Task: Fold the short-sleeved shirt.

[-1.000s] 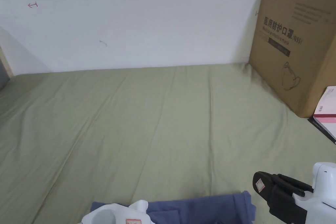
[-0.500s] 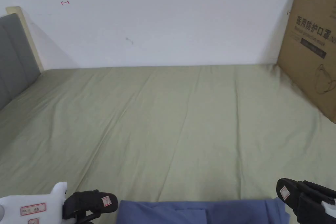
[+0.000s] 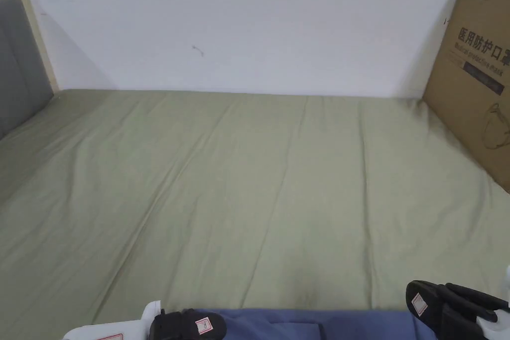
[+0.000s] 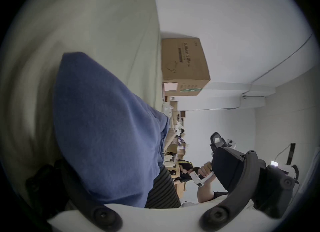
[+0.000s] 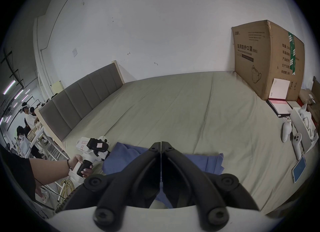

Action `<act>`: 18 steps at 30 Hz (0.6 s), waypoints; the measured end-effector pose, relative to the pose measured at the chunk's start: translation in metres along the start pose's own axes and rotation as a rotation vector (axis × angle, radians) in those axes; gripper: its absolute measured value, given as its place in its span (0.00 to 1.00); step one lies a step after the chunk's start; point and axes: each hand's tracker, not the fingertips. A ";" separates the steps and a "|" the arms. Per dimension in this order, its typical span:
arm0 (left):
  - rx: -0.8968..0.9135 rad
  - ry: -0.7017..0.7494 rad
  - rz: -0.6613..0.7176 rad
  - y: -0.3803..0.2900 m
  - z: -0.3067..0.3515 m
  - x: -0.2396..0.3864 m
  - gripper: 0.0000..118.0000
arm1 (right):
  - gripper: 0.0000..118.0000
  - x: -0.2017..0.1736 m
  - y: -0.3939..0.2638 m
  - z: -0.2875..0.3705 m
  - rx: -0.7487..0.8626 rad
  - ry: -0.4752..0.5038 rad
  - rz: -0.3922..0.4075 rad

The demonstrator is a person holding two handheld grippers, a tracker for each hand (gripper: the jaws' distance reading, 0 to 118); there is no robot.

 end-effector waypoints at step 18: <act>0.291 1.150 -0.477 -0.054 0.014 0.179 0.08 | 0.00 0.007 -0.007 0.014 0.013 0.034 -0.029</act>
